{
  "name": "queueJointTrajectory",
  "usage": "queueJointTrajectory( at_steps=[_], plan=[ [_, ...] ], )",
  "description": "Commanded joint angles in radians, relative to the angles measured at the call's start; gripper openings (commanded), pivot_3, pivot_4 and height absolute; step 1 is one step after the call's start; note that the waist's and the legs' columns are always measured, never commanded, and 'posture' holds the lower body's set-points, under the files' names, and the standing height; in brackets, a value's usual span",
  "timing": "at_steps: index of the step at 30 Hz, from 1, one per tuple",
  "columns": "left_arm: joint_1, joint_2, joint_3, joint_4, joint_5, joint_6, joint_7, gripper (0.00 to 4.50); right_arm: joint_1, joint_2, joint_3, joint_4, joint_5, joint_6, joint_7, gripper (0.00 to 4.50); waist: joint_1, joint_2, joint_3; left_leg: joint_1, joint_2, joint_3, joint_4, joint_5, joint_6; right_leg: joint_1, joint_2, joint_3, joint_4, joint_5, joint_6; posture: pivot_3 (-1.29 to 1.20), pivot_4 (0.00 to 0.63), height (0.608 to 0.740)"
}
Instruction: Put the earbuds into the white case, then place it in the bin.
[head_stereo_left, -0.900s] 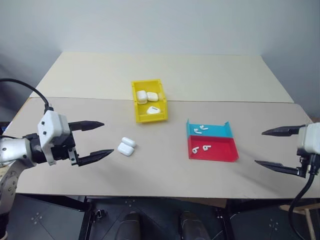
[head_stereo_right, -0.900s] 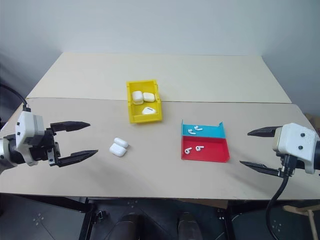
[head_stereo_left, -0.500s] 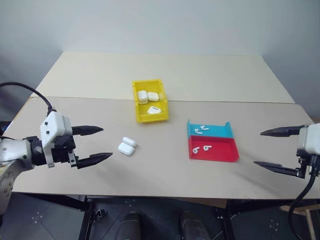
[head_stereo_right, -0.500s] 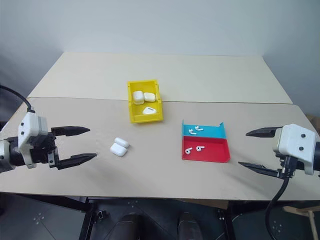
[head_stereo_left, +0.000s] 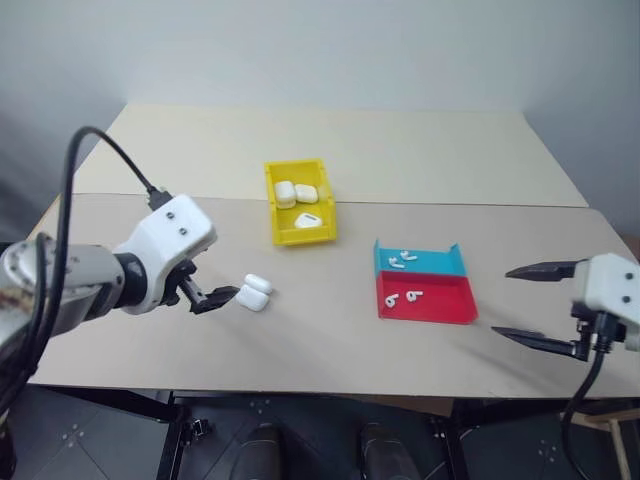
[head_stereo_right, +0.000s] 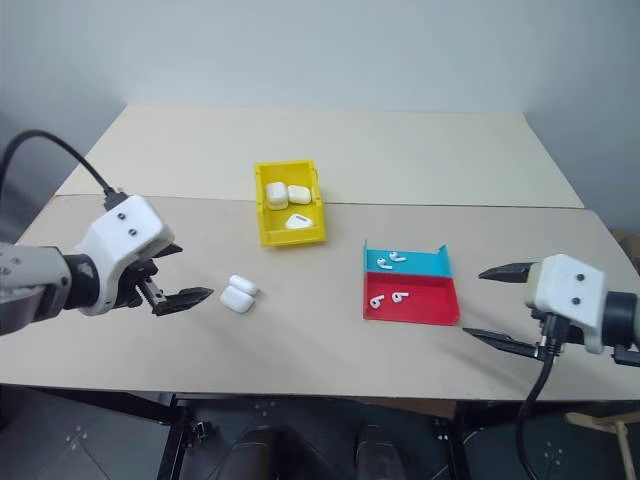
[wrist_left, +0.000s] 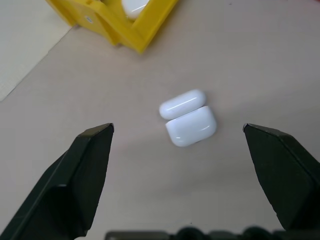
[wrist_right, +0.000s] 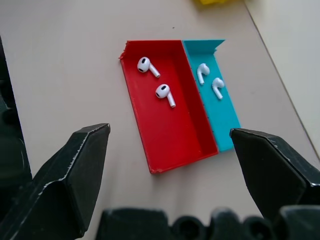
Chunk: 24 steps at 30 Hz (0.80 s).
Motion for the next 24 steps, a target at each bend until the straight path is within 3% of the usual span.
queueJointTrajectory(
  at_steps=[1,8,13,24],
  plan=[
    [-0.107,0.062,-0.154,0.102,-0.18,0.056,0.145,4.5,-0.059,-0.022,0.057,0.018,0.0,0.005,-0.009,4.44,-0.007,0.0,0.0,0.0,0.0,0.0,-0.001,0.0,0.0,0.0,0.0,0.001,-0.001,0.0,0.0,0.0,0.15,0.74],
    [-0.3,-0.03,-0.366,0.375,-0.635,0.056,0.662,4.5,-0.216,-0.074,0.177,0.147,-0.013,-0.016,0.038,4.44,0.0,0.0,0.0,-0.002,0.0,0.0,0.001,0.0,0.0,-0.002,-0.001,0.001,0.001,0.0,0.0,0.0,0.15,0.74],
    [-0.318,0.0,-0.568,0.483,-1.028,-0.16,1.058,4.5,-0.246,-0.065,0.223,0.179,-0.018,-0.029,0.055,4.44,0.002,0.0,0.0,-0.003,0.0,-0.001,0.001,0.0,0.0,-0.004,-0.001,0.001,0.001,0.0,0.0,0.0,0.15,0.74],
    [-0.446,-0.008,-0.713,0.681,-1.057,-0.098,1.124,4.5,-0.209,0.001,0.25,0.105,-0.038,-0.001,-0.041,4.44,0.004,0.0,0.0,-0.002,-0.001,-0.001,0.001,0.001,-0.001,-0.003,-0.001,0.001,0.001,0.0,0.0,0.0,0.15,0.74]
  ],
)
